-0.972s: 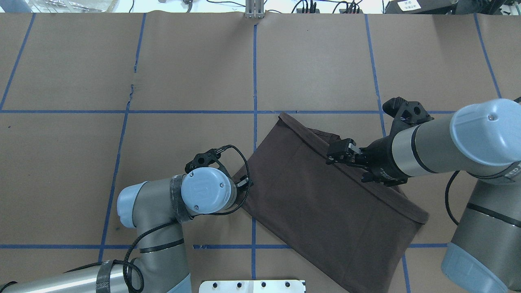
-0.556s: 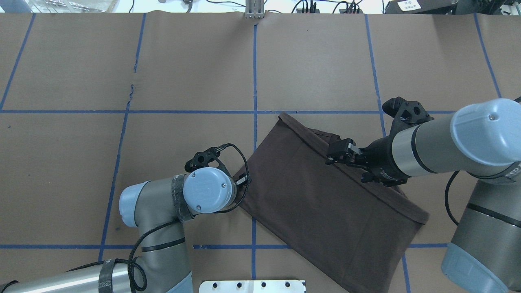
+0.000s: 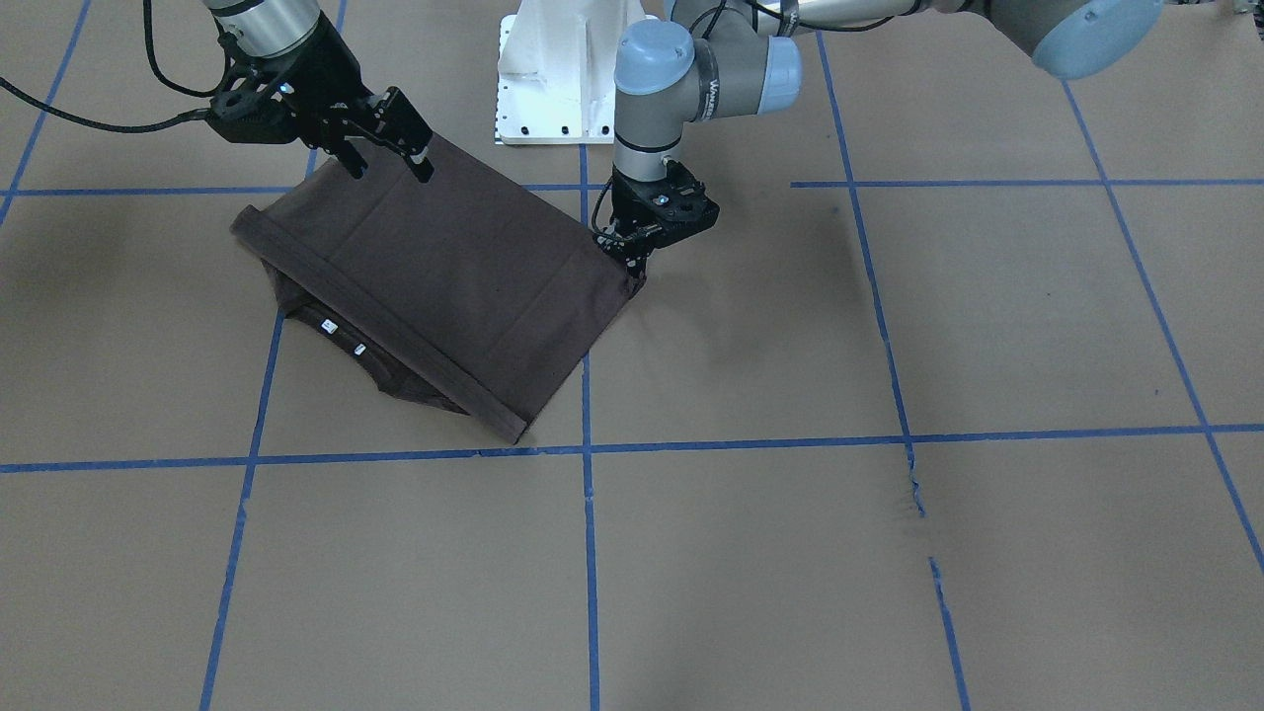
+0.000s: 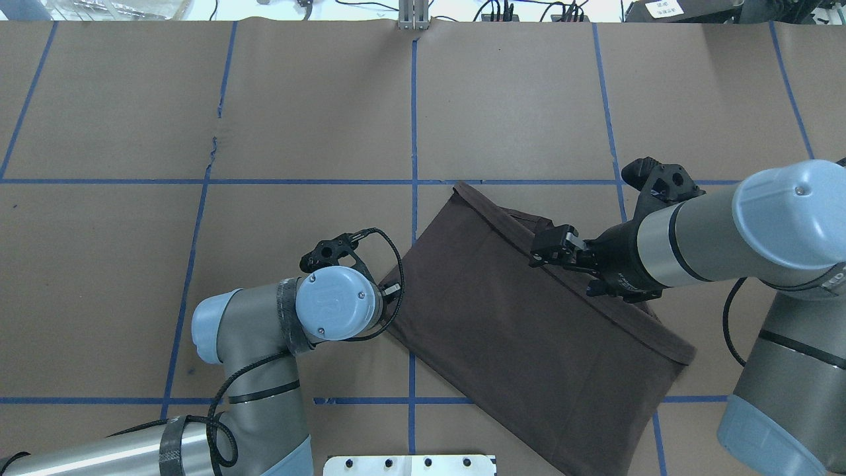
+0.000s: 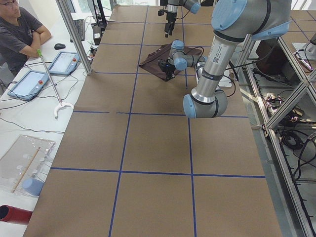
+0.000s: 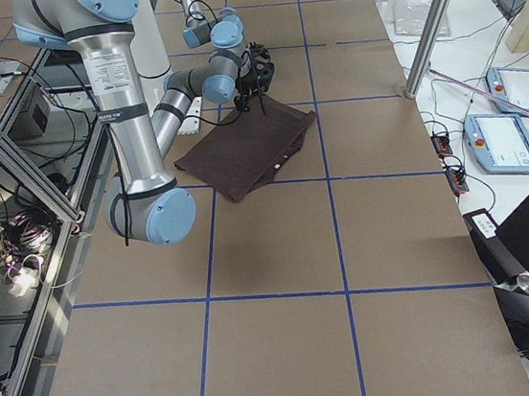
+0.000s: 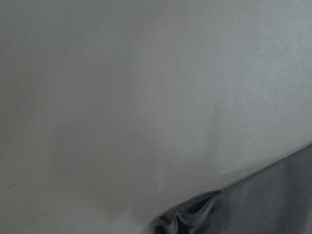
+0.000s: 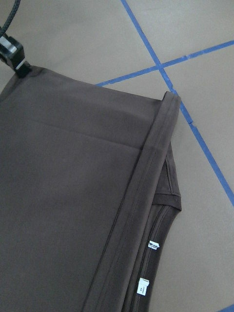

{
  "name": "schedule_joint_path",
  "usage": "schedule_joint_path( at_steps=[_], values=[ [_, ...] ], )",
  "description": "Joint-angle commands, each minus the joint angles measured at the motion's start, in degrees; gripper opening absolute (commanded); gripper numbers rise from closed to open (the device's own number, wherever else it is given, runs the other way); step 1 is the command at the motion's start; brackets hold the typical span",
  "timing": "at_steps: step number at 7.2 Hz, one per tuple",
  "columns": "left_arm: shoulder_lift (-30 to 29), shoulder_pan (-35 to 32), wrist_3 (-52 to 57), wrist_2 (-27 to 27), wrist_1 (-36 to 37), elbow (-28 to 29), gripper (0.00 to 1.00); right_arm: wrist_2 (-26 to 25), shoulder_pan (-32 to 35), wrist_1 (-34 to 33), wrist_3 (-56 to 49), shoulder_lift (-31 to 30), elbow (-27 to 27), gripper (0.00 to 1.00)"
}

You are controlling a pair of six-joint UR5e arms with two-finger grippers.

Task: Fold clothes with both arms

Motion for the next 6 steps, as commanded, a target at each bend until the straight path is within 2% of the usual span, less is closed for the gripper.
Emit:
schedule_joint_path(
  at_steps=[1,3,5,6],
  values=[
    [0.07,-3.10,0.98,-0.23,0.23,-0.21,0.00,-0.03,0.09,0.00,0.00,-0.18,0.35,1.00],
    [0.07,-7.66,7.20,-0.23,0.23,0.49,0.00,-0.03,0.09,0.09,0.00,-0.27,0.53,1.00],
    [-0.01,-13.19,14.66,0.03,-1.42,5.04,0.00,-0.12,0.09,0.09,0.00,-0.01,0.61,1.00],
    [-0.19,-16.53,19.05,0.12,-5.09,8.19,0.00,-0.12,0.09,0.09,0.00,-0.01,0.61,1.00]
  ],
)
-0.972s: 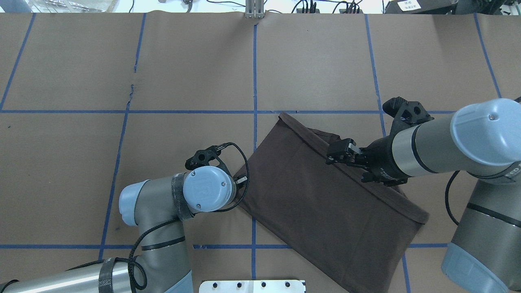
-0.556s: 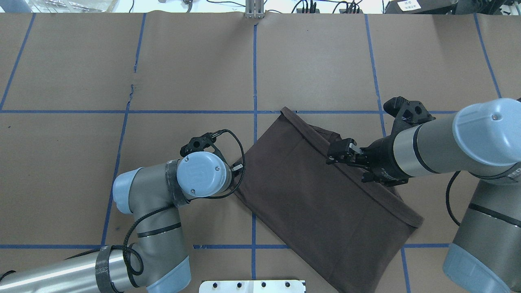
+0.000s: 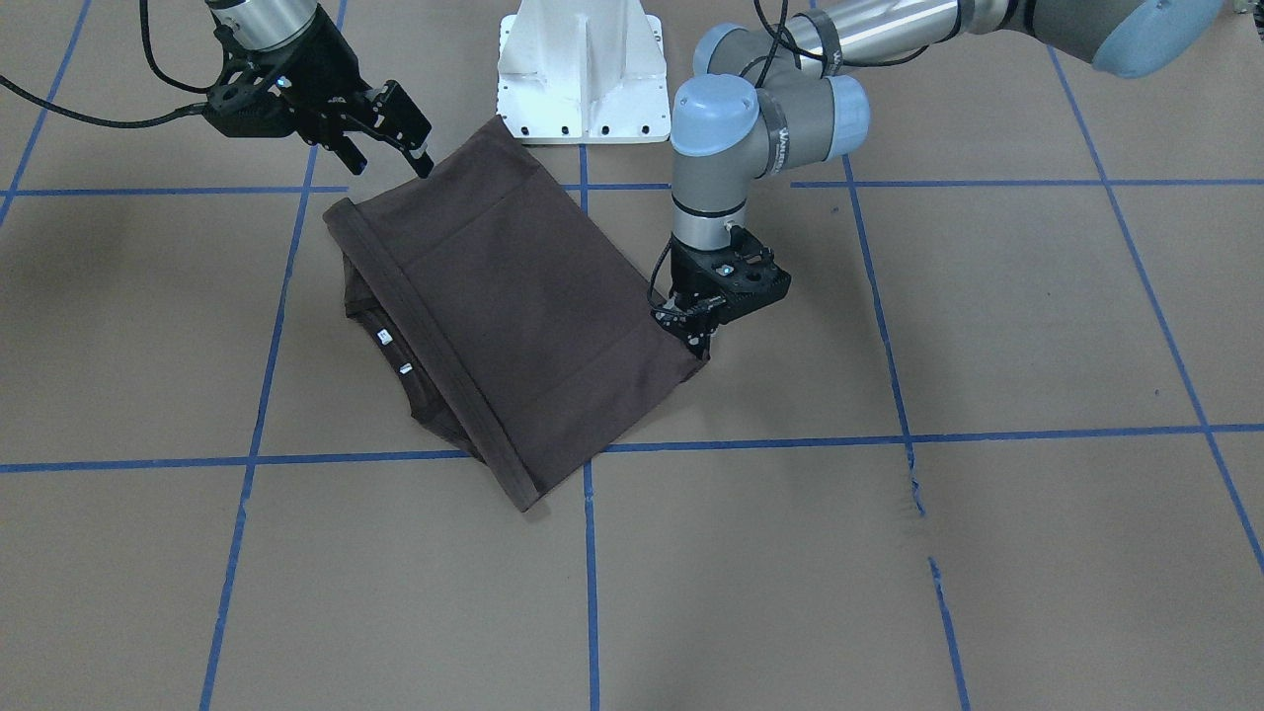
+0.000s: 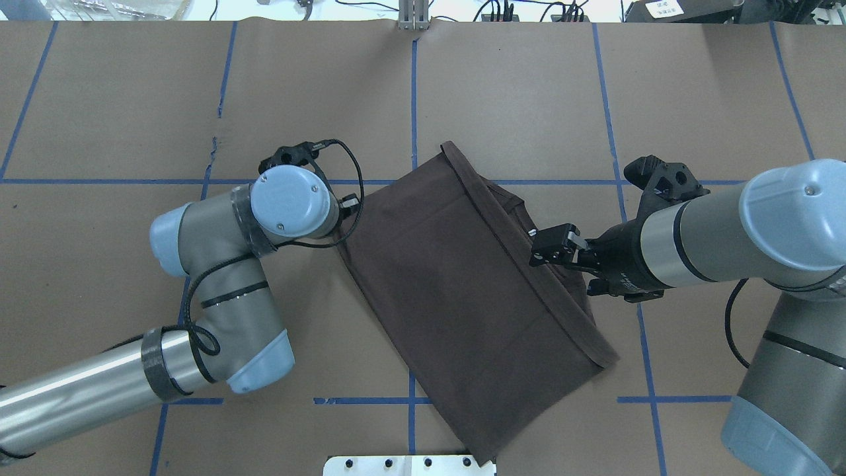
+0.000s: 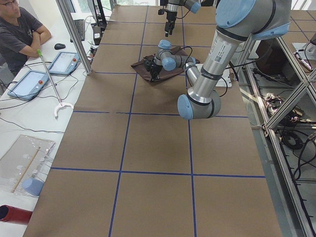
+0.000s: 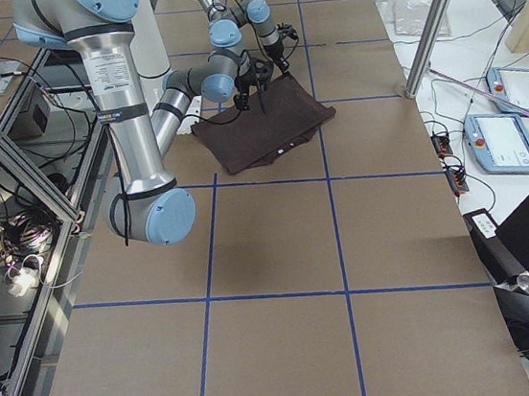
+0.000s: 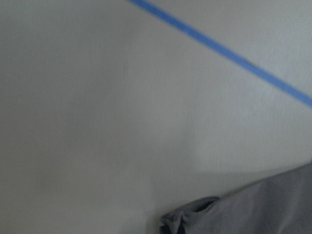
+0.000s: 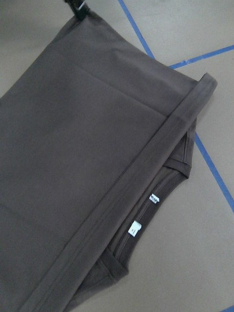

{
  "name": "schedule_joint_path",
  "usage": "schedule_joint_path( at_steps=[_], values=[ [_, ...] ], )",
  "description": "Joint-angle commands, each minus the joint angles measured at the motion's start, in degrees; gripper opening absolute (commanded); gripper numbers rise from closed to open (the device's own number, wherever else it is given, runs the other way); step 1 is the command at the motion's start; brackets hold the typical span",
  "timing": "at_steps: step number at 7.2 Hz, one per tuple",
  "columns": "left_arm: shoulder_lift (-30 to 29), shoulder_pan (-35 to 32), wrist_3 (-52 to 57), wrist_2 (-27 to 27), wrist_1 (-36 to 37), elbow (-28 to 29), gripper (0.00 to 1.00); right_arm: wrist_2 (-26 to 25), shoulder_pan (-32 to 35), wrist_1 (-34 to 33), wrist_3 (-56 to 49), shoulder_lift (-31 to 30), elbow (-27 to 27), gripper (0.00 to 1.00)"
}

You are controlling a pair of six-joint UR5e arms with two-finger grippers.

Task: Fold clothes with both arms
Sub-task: 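Rotate the shirt with both grippers so the collar faces the right gripper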

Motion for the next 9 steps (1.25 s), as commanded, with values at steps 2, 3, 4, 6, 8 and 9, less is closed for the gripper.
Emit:
schedule_joint_path(
  at_steps=[2,3,4,6,8,9],
  values=[
    [-5.58,-9.30,13.58,0.10,-13.14,17.57,0.00,-0.27,-0.09,0.00,0.09,0.15,-0.15,1.00],
    [-10.66,-10.02,15.97,0.19,-23.38,28.35,0.00,-0.19,-0.09,0.00,0.09,0.15,-0.15,1.00],
    [-14.10,-10.46,18.86,0.10,-31.23,36.03,0.00,-0.19,-0.18,0.00,0.09,0.32,-0.15,1.00],
    [-20.25,-10.38,19.33,0.10,-33.85,42.84,0.00,-0.10,-0.27,0.00,0.09,0.32,-0.33,1.00],
    [-19.85,-10.47,20.90,1.06,-34.47,43.93,0.99,-0.36,-0.35,-0.08,0.09,0.23,-0.68,1.00],
    [-19.94,-11.16,21.52,2.20,-34.56,43.93,1.00,-0.62,-0.44,-0.26,0.00,0.15,-0.85,1.00]
  ],
)
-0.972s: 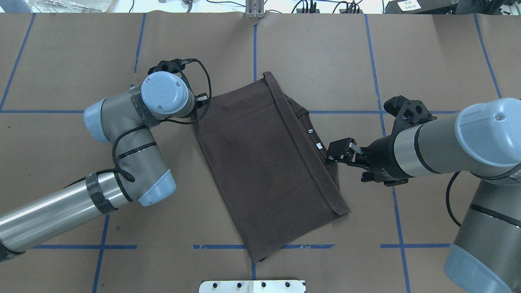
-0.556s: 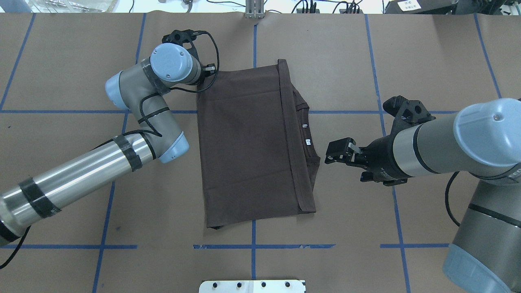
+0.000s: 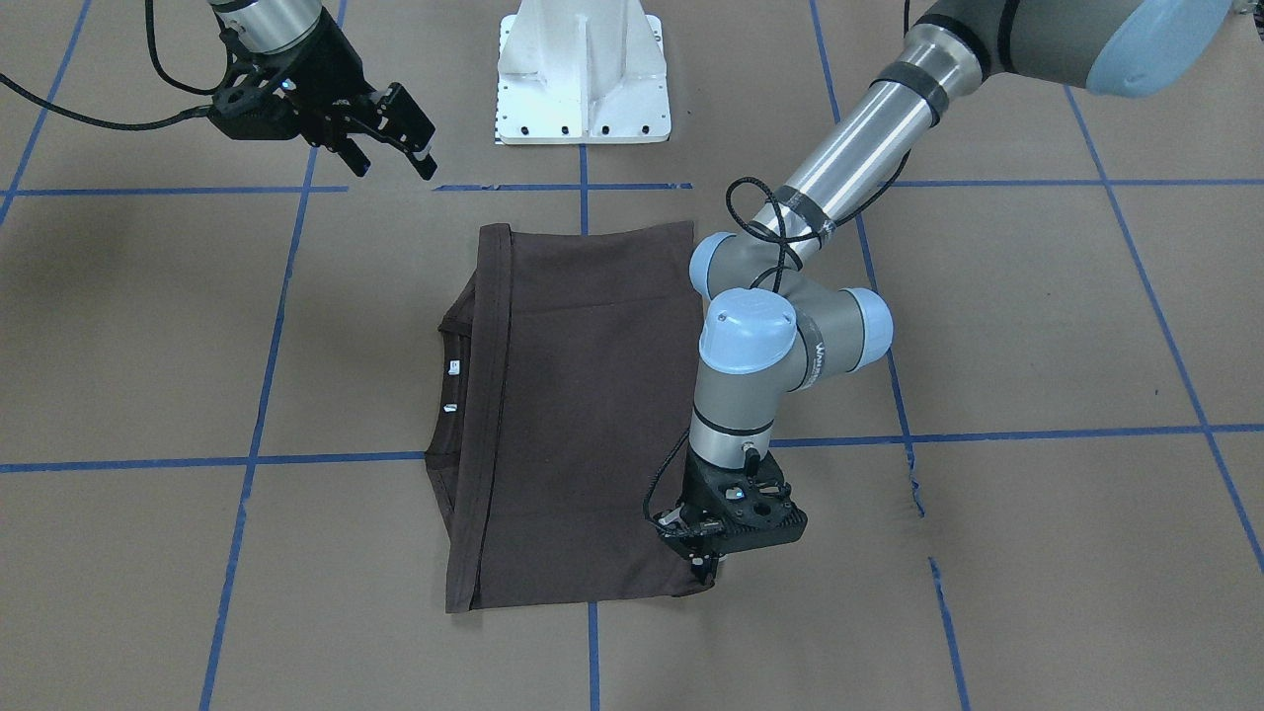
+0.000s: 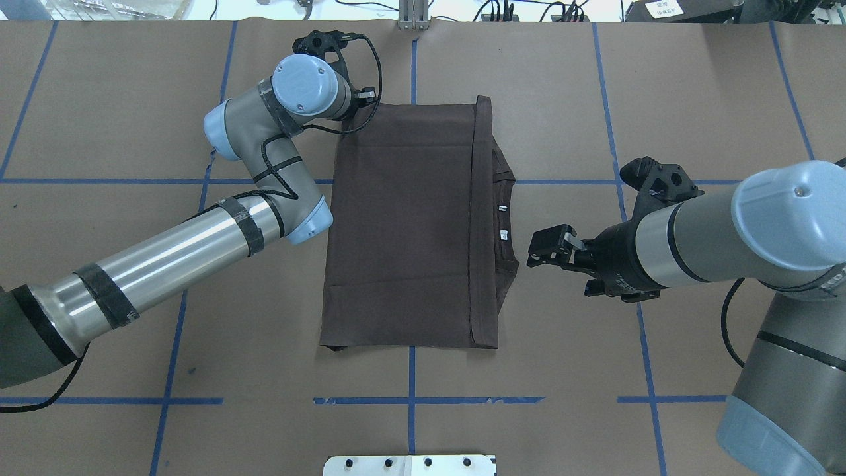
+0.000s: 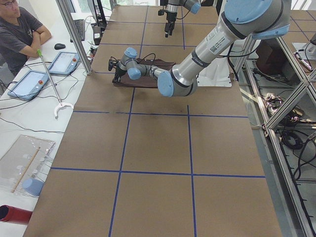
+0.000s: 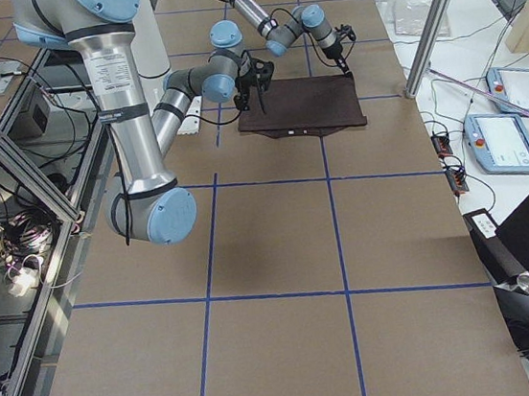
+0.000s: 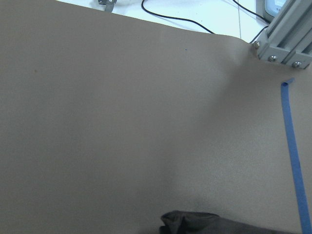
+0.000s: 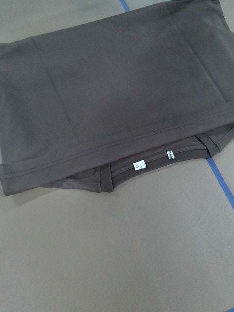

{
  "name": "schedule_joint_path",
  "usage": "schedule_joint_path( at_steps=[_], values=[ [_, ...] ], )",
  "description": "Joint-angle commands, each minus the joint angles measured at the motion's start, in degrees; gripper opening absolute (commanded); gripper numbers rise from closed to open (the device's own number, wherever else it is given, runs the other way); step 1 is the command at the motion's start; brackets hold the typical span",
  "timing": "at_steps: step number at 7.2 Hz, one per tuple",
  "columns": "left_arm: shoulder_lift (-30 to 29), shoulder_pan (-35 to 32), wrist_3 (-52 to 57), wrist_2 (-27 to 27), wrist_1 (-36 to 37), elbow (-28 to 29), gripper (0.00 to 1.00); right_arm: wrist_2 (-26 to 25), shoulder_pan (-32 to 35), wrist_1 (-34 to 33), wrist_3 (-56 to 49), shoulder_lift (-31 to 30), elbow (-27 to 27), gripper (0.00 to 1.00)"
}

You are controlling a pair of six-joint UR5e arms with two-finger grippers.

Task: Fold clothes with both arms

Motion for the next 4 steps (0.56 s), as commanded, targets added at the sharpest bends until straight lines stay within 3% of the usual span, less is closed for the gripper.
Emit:
schedule_joint_path(
  at_steps=[1,2,3,4],
  values=[
    [-0.06,-3.22,0.95,-0.50,-0.56,-0.28,1.00,-0.35,-0.17,-0.43,-0.59,-0.18,-1.00,1.00],
    [0.20,-5.69,4.87,-3.82,0.13,-1.94,1.00,-0.44,-0.17,-0.60,-3.64,-0.18,-2.23,1.00],
    [4.55,-6.06,5.69,-7.68,2.84,-8.22,1.00,-0.44,-0.26,-0.69,-8.46,-0.10,-3.80,1.00],
    [9.47,-5.98,5.70,-10.68,9.22,-18.64,1.00,-0.44,-0.26,-1.30,-11.99,2.08,-7.13,1.00]
  ],
)
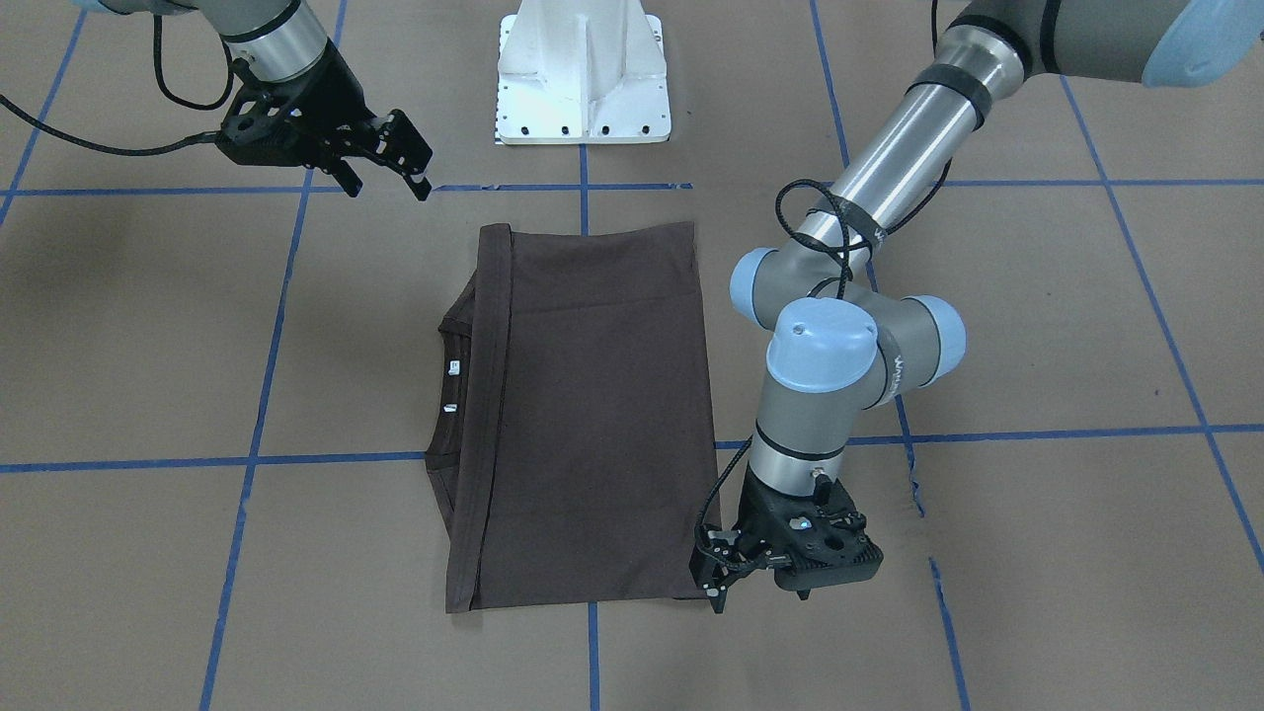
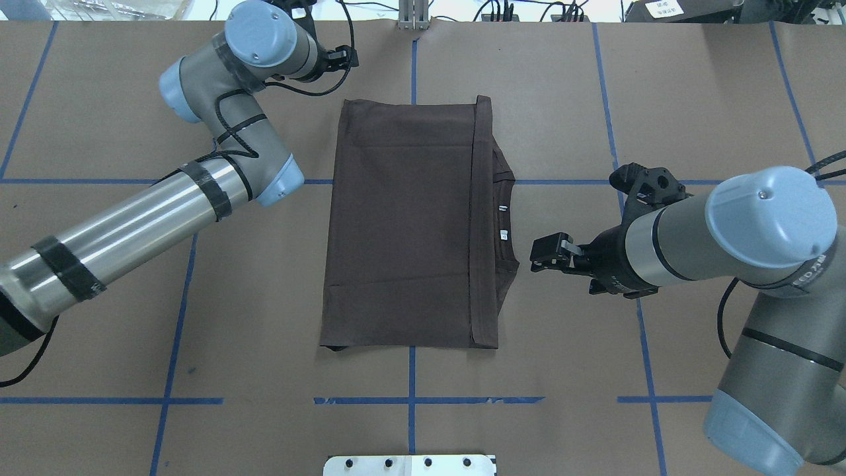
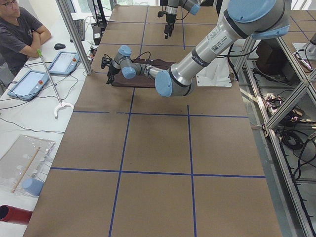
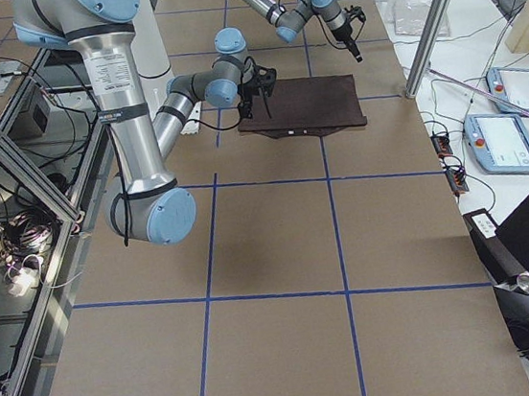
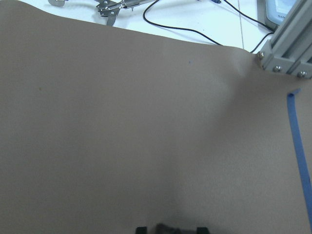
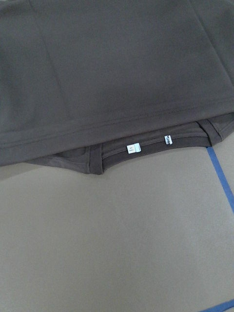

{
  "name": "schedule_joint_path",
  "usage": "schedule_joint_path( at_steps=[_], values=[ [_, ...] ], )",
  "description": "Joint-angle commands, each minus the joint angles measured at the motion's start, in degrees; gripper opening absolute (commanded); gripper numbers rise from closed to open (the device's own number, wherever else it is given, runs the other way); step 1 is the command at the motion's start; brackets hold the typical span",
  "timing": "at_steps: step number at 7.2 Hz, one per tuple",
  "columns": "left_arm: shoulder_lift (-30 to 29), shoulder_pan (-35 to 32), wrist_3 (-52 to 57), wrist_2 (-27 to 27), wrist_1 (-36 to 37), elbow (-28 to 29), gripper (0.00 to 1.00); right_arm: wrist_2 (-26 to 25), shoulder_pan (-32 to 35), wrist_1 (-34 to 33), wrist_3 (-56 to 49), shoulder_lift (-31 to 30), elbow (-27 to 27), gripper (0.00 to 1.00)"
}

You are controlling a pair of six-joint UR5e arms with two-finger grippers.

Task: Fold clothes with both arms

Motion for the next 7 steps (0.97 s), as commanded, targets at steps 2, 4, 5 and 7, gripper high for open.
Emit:
schedule_joint_path(
  at_steps=[2,4,5,7],
  values=[
    [8.60,-0.12,0.74,-4.23,20.40,-25.64,1.00,-1.67,-2.31,-12.25,-8.71,14.74,-11.90,1.00],
    [8.69,0.23,0.75,-7.90,29.05,-34.98,1.00,-5.72,-7.49,-13.19,-10.33,19.00,-18.41,1.00],
    [8.87,0.24,0.66,-10.10,30.13,-36.50,1.00,-5.73,-8.82,-13.19,-10.33,20.32,-20.80,1.00],
    [9.39,0.41,0.48,-10.30,30.14,-36.87,1.00,-5.56,-10.41,-13.54,-10.33,21.04,-23.19,1.00]
  ],
)
